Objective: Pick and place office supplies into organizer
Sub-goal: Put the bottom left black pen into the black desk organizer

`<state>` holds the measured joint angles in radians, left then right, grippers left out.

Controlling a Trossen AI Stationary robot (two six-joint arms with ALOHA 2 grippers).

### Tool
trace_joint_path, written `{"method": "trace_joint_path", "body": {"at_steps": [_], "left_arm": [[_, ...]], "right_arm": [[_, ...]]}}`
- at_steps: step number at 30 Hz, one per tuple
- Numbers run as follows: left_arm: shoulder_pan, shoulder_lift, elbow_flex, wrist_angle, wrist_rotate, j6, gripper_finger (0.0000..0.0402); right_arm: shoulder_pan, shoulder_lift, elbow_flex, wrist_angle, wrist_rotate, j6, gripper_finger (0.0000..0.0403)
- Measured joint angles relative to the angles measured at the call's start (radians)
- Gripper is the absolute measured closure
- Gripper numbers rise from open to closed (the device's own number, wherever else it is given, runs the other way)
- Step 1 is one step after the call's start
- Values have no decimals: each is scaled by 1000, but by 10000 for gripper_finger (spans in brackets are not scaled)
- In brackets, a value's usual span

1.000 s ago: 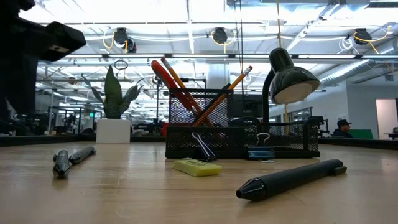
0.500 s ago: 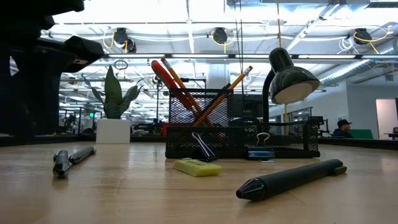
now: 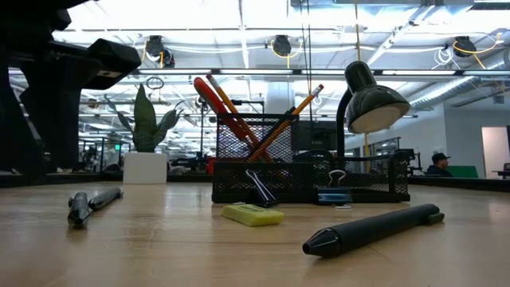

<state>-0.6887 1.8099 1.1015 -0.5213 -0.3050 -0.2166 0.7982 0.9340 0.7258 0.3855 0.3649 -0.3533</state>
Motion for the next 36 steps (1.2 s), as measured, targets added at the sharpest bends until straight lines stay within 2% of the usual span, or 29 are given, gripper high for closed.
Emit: {"method": "trace_joint_path", "body": {"at_steps": [4,12,18,22,36], "left_arm": [[8,0,0,0,0,-124,314],[18,-8,0,-2,16,-685,314],[12,-11,0,3,53,-1000,314],[-5,-11,0,3,81,-1154,314],[-11,-11,0,3,63,-1664,314]], "right_arm": [[0,0,0,0,0,0,314],[0,0,0,0,0,0,314],[0,0,0,-1,0,0,314],[0,0,0,-2,0,0,314],[0,0,0,-12,0,0,314]]}}
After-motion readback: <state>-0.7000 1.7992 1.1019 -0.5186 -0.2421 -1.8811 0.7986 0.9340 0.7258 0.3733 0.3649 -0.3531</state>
